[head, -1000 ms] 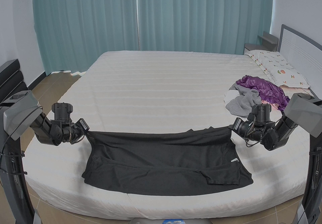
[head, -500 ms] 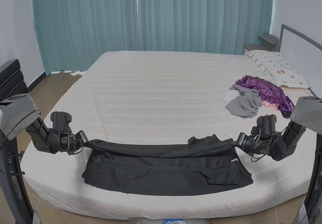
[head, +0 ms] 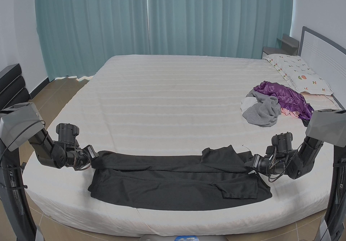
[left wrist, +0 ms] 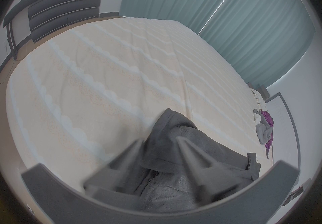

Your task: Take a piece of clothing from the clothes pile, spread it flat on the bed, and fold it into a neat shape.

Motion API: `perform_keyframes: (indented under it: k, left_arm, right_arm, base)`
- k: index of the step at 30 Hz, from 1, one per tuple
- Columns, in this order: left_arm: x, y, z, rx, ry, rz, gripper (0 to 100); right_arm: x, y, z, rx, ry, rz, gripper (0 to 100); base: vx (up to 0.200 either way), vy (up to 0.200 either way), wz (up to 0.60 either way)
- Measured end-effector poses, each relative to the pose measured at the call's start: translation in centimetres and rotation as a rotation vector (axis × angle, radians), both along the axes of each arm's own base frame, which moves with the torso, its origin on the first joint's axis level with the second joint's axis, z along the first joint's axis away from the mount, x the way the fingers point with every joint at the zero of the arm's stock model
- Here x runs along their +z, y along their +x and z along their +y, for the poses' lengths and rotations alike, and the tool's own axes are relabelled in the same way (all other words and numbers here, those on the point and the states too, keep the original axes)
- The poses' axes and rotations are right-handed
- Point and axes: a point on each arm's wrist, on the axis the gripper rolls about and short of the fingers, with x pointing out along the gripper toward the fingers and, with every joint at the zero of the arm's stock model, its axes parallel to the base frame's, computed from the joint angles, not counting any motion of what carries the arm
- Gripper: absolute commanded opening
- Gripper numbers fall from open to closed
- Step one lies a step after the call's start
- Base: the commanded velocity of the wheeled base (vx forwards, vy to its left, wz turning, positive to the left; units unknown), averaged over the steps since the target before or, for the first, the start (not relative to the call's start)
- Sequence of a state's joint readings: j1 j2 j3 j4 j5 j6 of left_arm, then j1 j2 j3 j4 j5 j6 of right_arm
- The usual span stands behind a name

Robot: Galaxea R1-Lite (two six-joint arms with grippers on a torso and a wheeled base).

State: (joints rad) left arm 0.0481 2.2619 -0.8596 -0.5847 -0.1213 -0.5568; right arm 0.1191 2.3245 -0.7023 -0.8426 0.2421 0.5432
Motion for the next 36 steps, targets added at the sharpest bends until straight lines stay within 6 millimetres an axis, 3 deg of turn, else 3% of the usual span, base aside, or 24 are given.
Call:
perform_keyframes:
  k: [9,15,23,33,34,36]
  left_arm:
    - [1.2,0.3,0.2,0.006,-0.018,-0.043,100]
    - [2.0,2.1,0.2,0.048,-0.069,-0.101,100]
    - [0.1,5.0,-1.0,0.034,-0.057,-0.115,100]
    - [-2.3,6.0,-1.4,0.046,0.036,-0.091,100]
    - [-2.5,6.0,-1.4,0.046,0.036,-0.087,0]
    - [-2.6,5.9,-1.3,0.047,0.036,-0.082,0]
  right_arm:
    - [1.2,1.2,-0.3,-0.049,0.068,-0.046,100]
    - [1.3,2.3,-0.3,-0.115,0.141,-0.056,100]
    - [-0.4,3.1,-0.3,-0.133,0.156,-0.088,100]
    - [-1.5,2.9,-0.3,-0.136,0.151,-0.063,100]
    - [-1.5,2.9,-0.3,-0.136,0.151,-0.062,100]
    - [-1.6,2.9,-0.3,-0.135,0.151,-0.063,100]
  base:
    - [0.000,0.000,0.00]
    - [0.000,0.000,0.00]
    - [0.000,0.000,0.00]
    - [0.000,0.000,0.00]
    - [0.000,0.000,0.00]
    - [0.000,0.000,0.00]
